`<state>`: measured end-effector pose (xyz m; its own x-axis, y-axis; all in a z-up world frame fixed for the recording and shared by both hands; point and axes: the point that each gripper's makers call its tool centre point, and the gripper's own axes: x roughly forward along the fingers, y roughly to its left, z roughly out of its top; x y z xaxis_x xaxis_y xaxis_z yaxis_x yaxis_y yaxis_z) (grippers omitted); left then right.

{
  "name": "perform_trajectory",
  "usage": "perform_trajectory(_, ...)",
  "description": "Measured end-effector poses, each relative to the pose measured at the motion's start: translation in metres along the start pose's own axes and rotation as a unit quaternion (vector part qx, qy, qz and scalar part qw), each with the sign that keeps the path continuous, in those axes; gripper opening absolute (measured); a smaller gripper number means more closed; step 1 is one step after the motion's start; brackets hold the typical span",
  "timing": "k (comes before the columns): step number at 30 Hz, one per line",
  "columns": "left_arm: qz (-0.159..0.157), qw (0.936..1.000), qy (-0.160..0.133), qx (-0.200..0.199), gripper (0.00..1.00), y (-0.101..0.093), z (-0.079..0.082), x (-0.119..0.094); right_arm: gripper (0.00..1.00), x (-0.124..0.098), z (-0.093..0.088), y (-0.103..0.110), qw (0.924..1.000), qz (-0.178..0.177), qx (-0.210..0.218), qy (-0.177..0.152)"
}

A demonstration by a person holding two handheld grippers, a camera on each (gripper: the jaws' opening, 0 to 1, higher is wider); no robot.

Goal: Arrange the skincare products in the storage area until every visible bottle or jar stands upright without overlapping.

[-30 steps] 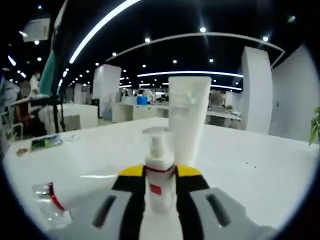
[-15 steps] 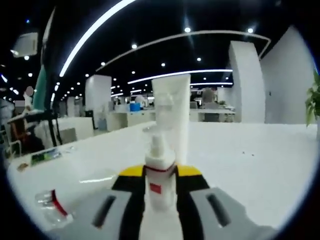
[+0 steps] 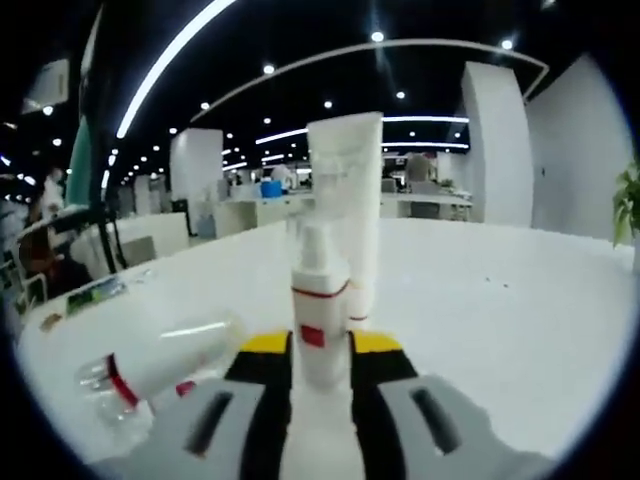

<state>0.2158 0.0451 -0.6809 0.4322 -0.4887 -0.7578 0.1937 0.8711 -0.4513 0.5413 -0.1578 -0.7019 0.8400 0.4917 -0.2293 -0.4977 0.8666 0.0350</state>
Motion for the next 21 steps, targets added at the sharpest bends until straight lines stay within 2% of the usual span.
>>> perform_trajectory(6,-0.003,1.0000,-0.003,0.001,0.36,-0.001,0.001,0.002,0.17,-0.007,0.002,0.001,1.0000,0.001,-0.006,0.002)
perform_trajectory(11,-0.006,1.0000,-0.004,0.003,0.35,-0.005,0.001,0.003,0.15,-0.006,-0.005,-0.001,0.9998,0.006,-0.010,0.017)
perform_trajectory(15,-0.010,0.9998,-0.017,-0.011,0.35,-0.007,0.007,0.002,0.10,-0.005,-0.011,-0.001,0.9996,0.009,-0.010,0.026)
perform_trajectory(21,-0.009,0.9997,-0.019,-0.009,0.35,-0.010,0.010,0.001,0.10,0.000,-0.012,-0.001,0.9995,0.008,-0.003,0.029)
